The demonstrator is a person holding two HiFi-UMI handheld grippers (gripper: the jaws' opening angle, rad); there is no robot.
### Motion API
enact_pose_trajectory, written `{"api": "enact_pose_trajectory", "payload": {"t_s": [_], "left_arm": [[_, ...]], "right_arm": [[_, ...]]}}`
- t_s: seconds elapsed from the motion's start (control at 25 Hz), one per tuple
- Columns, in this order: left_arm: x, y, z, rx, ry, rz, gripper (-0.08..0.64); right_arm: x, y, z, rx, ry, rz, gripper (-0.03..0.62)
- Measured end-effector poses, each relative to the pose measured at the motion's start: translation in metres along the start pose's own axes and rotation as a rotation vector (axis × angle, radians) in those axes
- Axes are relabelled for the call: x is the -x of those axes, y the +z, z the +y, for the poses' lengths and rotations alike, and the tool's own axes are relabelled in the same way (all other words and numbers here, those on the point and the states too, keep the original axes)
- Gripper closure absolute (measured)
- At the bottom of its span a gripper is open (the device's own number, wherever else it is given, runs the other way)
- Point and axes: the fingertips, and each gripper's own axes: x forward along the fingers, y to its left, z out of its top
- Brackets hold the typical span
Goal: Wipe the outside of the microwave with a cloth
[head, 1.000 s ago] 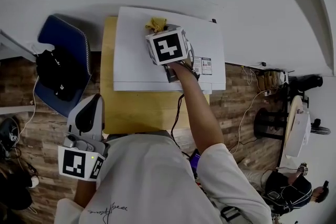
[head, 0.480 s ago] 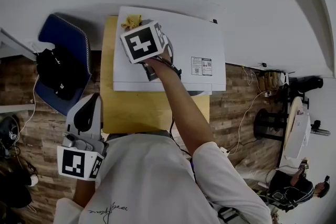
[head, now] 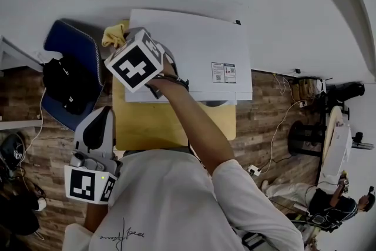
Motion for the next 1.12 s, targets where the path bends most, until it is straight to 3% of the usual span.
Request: {"api": "enact_pose_trajectory", "payload": {"t_s": [0.12,0.36,0.6,0.88,1.12], "left_arm": [[0.000,-0.001,-0.001,0.000,0.000,0.003,0.565],[-0.009,-0.008,-0.016,-0.008,-0.033,0.024,0.565],[-0.023,-0.008,-0.031,-0.019,-0.082,0.022,0.565],[-0.037,-0.003,-0.039,-0.018,-0.088,0.016,0.565],[-0.041,-0.004,-0.037,-0.019,-0.069,0.028,0.565]], "right_arm": [[0.027,0.007,-0.016,0.013,-0.036,-0.046,0.469],[0.080,-0.017,-0.068,-0.095,-0.107,-0.084,0.469],[0.128,-0.078,-0.138,-0.184,-0.252,-0.066,0.476],[0.174,-0.164,-0.211,-0.298,-0.420,-0.011,0.476],[0.201,-0.233,-0.261,-0.312,-0.531,0.096,0.474]]}}
